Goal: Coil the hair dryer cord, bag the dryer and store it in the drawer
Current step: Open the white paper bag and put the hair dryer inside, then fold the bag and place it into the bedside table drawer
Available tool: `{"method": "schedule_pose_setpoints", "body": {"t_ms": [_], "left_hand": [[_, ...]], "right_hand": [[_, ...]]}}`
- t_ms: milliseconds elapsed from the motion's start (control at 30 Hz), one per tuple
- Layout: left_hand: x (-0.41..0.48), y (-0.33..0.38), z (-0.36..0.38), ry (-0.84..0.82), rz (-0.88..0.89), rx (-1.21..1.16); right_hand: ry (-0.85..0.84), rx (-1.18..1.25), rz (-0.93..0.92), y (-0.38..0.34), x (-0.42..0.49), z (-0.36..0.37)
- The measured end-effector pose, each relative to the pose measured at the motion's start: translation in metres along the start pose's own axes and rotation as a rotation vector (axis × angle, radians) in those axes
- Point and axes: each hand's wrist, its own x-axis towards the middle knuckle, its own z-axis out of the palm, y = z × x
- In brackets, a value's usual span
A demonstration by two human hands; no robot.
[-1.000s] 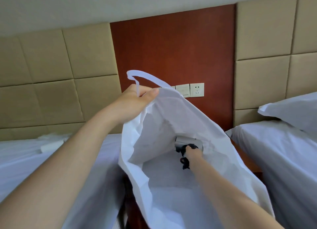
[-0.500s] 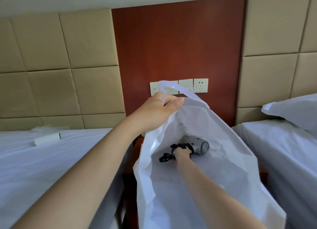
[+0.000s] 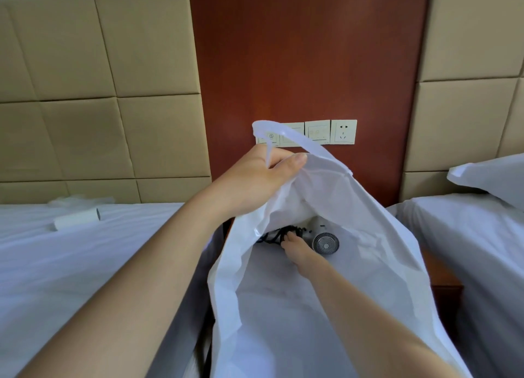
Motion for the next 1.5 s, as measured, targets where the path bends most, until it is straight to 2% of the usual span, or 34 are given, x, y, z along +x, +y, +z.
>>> {"method": "schedule_pose_setpoints", "body": {"t_ms": [100, 300, 400, 467, 567, 733, 867, 1000, 1100, 1233, 1367, 1500], "left_hand": [[-0.001, -0.003, -0.001, 0.007, 0.004, -0.014], [0.004, -0.006, 0.001, 0.011, -0.031, 0.004], [0.005, -0.006, 0.007, 0.043, -0.121, 0.042], [0.005, -0.006, 0.013, 0.055, -0.177, 0.067], [0.004, -0.002, 0.019, 0.067, -0.218, 0.074], [-0.004, 0.01, 0.025, 0.056, -0.234, 0.123], [-0.021, 0.014, 0.029, -0.028, -0.153, 0.165], [-0.037, 0.004, 0.034, -0.189, -0.032, 0.193], [-0.05, 0.002, 0.036, -0.31, -0.011, 0.338], [-0.065, 0.01, 0.036, -0.506, -0.148, 0.576], [-0.077, 0.012, 0.036, -0.639, -0.227, 0.532], [-0.085, 0.007, 0.042, -0.658, -0.299, 0.477]], "right_hand": [[-0.063, -0.049, -0.034, 0.009, 0.008, -0.004], [-0.07, -0.216, -0.109, 0.015, 0.02, -0.018], [-0.109, -0.279, -0.082, 0.016, 0.019, -0.034], [-0.092, -0.412, -0.059, 0.018, 0.017, -0.049], [-0.108, -0.528, -0.06, 0.012, -0.003, -0.068], [-0.235, -0.77, -0.141, -0.008, -0.069, -0.069], [-0.4, -0.974, -0.182, -0.034, -0.139, -0.07], [-0.411, -1.07, -0.2, -0.064, -0.209, -0.084], [-0.427, -1.149, -0.272, -0.079, -0.252, -0.098], [-0.456, -1.122, -0.303, -0.089, -0.289, -0.119], [-0.424, -1.074, -0.298, -0.089, -0.301, -0.131], [-0.422, -0.991, -0.275, -0.081, -0.301, -0.141]]}}
